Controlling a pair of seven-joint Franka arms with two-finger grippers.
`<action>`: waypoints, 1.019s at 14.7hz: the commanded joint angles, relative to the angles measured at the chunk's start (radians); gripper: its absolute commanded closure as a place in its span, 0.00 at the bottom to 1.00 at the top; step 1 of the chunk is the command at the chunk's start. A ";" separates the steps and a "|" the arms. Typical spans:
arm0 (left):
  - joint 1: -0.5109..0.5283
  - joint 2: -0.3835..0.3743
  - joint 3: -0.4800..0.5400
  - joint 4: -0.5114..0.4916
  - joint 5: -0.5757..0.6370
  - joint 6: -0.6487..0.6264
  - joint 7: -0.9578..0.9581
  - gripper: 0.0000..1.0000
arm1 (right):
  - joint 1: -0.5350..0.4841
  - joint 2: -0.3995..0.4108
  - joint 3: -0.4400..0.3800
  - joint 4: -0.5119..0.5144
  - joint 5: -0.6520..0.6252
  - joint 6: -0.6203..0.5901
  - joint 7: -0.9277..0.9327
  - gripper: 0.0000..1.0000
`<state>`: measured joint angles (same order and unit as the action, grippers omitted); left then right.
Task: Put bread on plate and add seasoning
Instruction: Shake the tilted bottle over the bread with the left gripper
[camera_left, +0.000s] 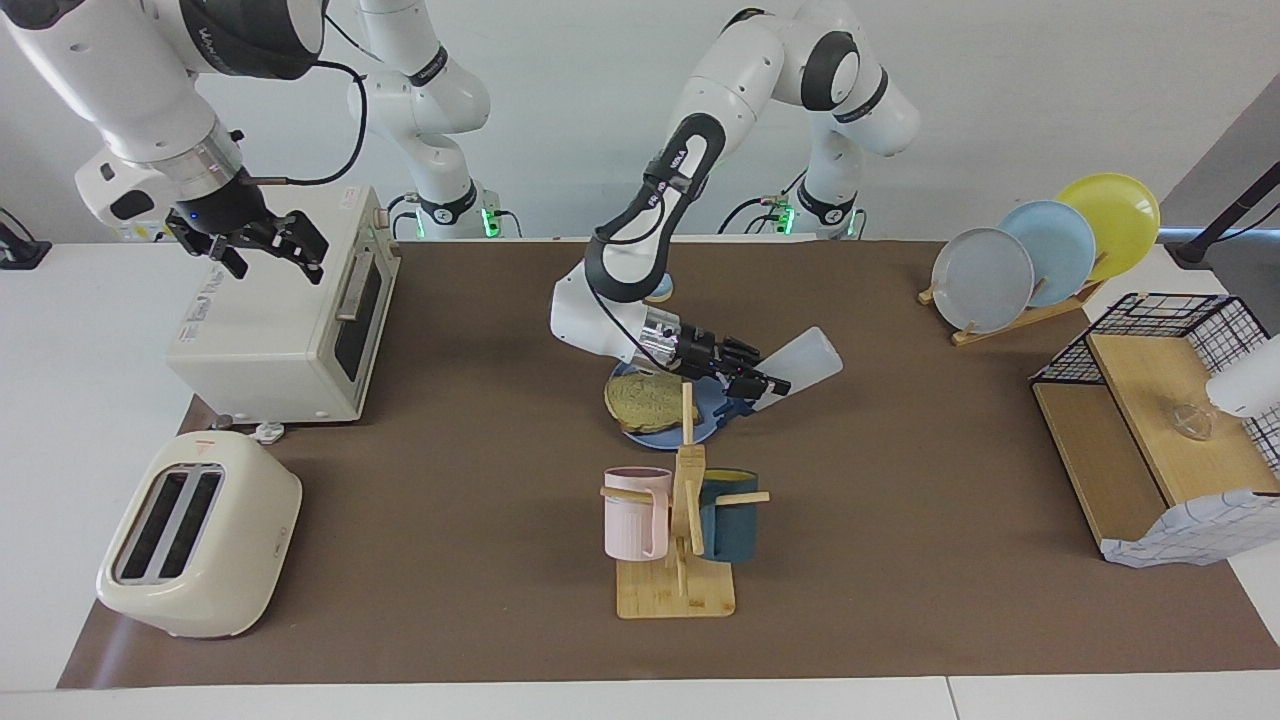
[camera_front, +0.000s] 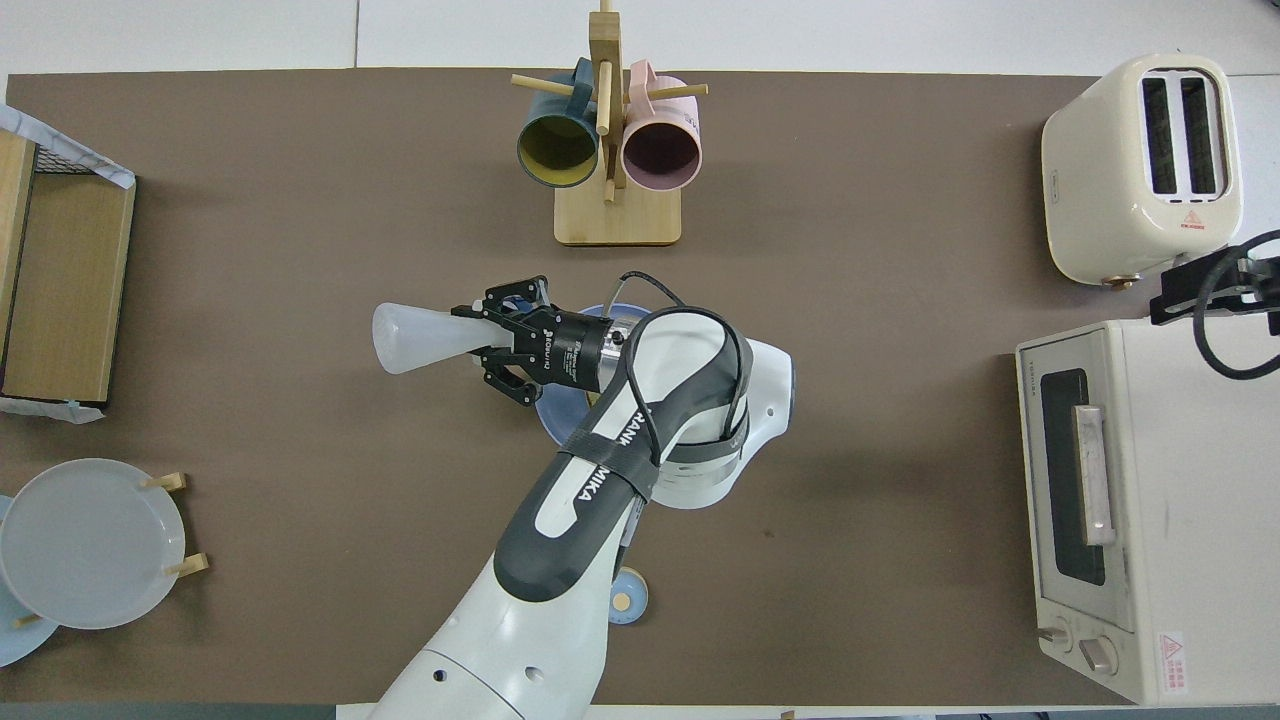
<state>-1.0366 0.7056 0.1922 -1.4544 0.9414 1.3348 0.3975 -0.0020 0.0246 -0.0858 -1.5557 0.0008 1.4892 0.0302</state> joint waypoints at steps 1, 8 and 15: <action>-0.075 0.009 0.009 0.025 -0.038 -0.052 -0.023 1.00 | -0.006 -0.018 0.001 -0.020 0.019 0.000 -0.016 0.00; -0.175 -0.014 0.010 0.026 -0.125 -0.097 -0.094 1.00 | -0.006 -0.018 0.001 -0.020 0.019 -0.001 -0.016 0.00; -0.116 -0.176 0.013 0.025 -0.159 -0.074 -0.115 1.00 | -0.006 -0.018 0.001 -0.020 0.019 0.000 -0.016 0.00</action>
<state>-1.1728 0.5638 0.2078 -1.4176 0.8039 1.2577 0.3004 -0.0020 0.0245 -0.0858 -1.5557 0.0008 1.4892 0.0302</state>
